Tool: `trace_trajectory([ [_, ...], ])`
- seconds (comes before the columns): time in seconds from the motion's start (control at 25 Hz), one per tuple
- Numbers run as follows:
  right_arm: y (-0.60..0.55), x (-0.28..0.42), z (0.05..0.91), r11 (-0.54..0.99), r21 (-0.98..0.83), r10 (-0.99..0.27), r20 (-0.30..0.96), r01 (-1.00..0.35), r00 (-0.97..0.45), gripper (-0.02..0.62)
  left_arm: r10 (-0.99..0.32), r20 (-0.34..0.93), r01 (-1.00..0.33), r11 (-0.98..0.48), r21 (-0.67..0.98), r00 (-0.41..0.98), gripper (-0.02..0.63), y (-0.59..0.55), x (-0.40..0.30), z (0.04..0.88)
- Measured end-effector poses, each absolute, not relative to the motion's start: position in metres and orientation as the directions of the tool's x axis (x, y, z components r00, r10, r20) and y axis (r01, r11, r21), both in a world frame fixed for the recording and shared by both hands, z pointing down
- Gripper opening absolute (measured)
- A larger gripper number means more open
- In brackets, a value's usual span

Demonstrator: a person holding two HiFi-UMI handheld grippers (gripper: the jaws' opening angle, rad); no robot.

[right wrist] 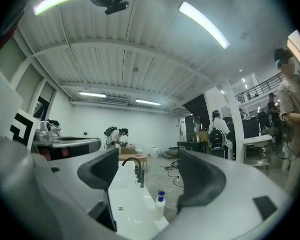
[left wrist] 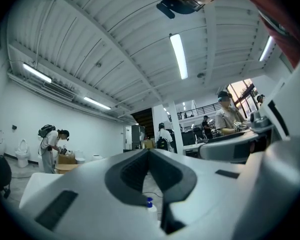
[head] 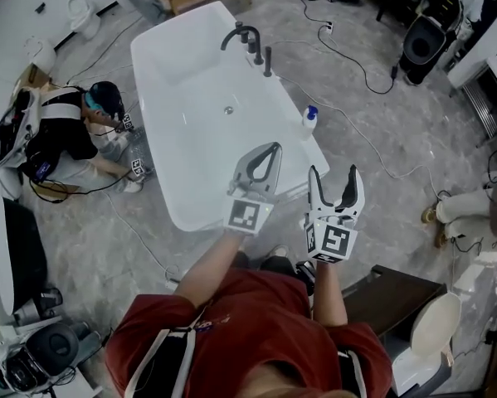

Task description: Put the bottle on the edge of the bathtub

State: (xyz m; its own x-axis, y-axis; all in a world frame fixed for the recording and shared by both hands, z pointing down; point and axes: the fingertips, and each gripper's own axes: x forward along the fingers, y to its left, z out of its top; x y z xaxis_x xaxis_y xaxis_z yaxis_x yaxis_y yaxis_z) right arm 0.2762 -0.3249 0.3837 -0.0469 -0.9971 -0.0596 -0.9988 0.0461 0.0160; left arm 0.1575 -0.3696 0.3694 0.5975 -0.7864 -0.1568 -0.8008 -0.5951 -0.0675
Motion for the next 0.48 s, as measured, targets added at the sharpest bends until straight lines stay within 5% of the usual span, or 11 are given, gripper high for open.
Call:
trace_trajectory([
  [0.48,-0.355,0.196,0.377,0.115,0.066,-0.991,-0.061,-0.991,-0.119,0.369,-0.827,-0.144,-0.839,-0.538,-0.083,0.544,0.015,-0.391,0.077,0.375],
])
